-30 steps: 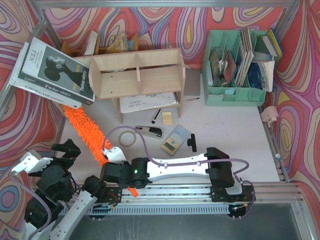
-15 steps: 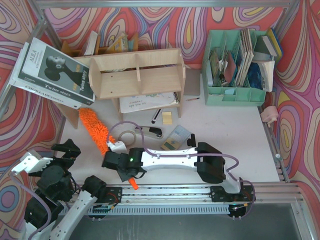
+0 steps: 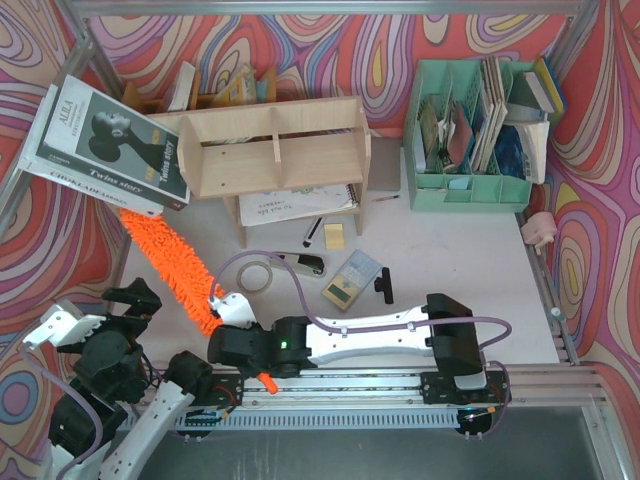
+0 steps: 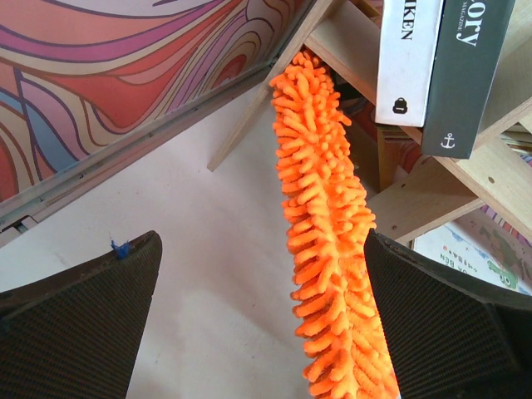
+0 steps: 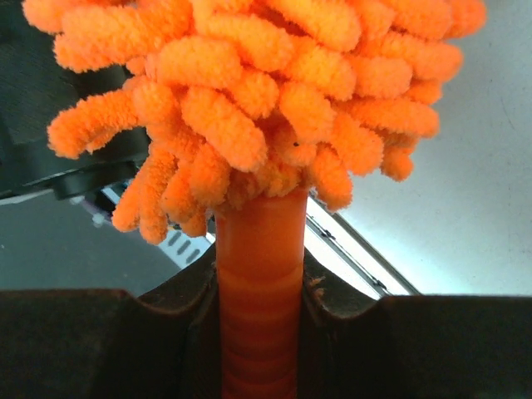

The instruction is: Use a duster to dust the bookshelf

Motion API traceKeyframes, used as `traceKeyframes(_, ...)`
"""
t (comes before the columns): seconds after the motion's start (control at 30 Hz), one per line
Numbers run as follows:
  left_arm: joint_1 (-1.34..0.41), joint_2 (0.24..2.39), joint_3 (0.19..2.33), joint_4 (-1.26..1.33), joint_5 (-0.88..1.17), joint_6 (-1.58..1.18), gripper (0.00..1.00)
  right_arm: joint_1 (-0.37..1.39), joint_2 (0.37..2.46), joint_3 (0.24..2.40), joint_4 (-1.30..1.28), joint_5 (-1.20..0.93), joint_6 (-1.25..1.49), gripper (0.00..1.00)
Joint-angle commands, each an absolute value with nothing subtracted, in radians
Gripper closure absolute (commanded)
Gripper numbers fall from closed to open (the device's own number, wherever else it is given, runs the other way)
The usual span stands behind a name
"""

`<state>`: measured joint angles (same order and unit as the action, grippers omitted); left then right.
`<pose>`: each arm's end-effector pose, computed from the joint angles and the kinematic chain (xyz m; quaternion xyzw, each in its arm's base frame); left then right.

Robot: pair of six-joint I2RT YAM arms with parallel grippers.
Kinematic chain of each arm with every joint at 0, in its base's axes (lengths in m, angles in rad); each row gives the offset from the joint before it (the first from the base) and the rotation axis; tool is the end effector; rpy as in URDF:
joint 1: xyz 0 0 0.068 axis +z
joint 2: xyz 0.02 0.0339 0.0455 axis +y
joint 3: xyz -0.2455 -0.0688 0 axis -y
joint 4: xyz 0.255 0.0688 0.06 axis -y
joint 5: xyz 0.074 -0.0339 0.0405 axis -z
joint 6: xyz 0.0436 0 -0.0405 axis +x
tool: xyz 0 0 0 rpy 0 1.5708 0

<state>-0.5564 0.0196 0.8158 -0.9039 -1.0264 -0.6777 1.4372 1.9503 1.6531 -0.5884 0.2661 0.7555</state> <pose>0.0248 0.0285 0.3321 -0.3667 0.6272 -0.0388 0.6860 0.0707 0.4403 0.2344 -0.2701 0.8948 0.2391 0.2633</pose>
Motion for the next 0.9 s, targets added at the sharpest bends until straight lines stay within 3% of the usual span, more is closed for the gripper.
traceKeyframes(0.0, -0.552, 0.005, 0.822, -0.908, -1.053, -0.679, 0.02, 1.436, 1.961, 1.718, -0.563, 0.339, 0.725, 1.00)
traceKeyframes(0.7, -0.553, 0.008, 0.820, -0.905, -1.054, -0.676, 0.02, 1.339, 2.163, 1.893, -0.736, 0.104, 0.757, 1.00)
traceKeyframes(0.87, -0.552, 0.006, 0.821, -0.906, -1.052, -0.676, 0.02, 1.341, 2.111, 1.843, -0.705, 0.139, 0.767, 1.00)
